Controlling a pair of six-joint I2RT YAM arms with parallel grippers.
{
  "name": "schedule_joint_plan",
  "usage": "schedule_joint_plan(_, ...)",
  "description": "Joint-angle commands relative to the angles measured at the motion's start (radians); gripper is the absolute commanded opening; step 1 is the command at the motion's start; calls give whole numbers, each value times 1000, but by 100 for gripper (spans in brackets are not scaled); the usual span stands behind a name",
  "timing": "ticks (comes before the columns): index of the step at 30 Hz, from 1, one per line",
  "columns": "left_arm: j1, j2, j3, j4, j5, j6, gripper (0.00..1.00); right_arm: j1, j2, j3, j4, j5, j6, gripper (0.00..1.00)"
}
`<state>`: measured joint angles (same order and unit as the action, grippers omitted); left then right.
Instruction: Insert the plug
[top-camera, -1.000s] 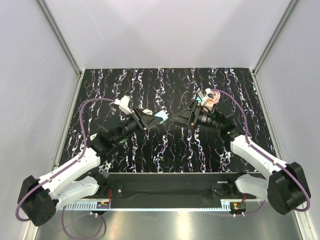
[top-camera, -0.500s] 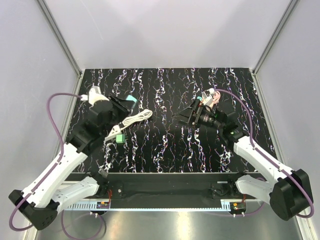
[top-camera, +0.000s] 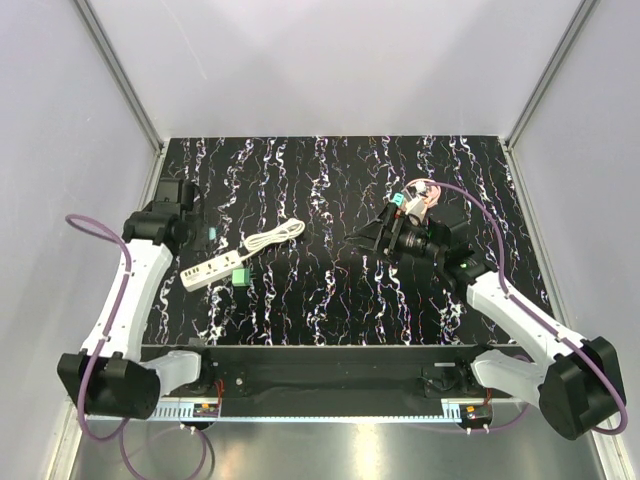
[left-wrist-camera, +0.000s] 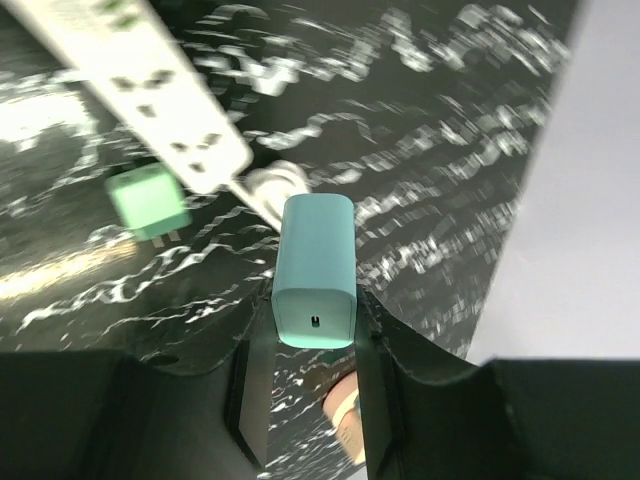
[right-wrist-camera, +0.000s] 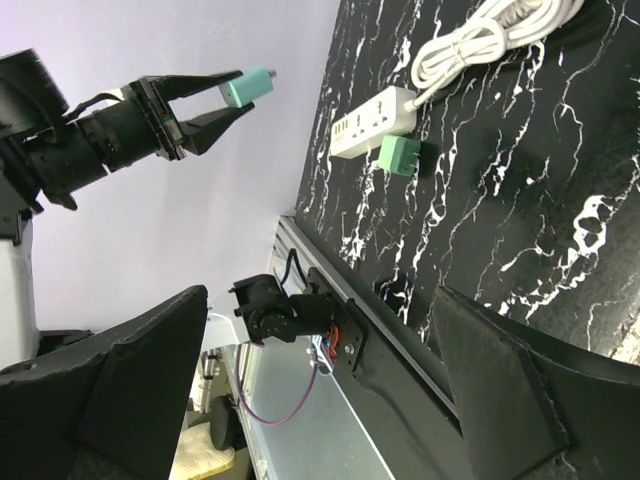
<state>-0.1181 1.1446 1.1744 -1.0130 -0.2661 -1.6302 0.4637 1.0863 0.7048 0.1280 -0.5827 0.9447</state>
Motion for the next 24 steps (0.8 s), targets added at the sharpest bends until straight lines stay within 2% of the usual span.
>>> schedule_joint_plan(1,60,23,1,-148,97,-169,0,1,-34,25,-13,29,-43,100)
schedule_joint_plan(5,80,89,19,-206,120,-233,0,1,-40,30,-24,30,-64,100)
schedule_joint_plan(9,86,96,-10,-194,125,-325,0,1,-37,38,-40,40,-84,100)
schedule_joint_plan(12,107,119,-7,-194,110,-320,0,1,-35,44,-51,38,-99,100)
schedule_joint_plan(19,207,219,-25,-199,209,-273,0,1,-48,51,-90,46,-158,100)
schedule_joint_plan(24,222,256,-24,-190,209,-261,0,1,-57,67,-122,61,-190,100)
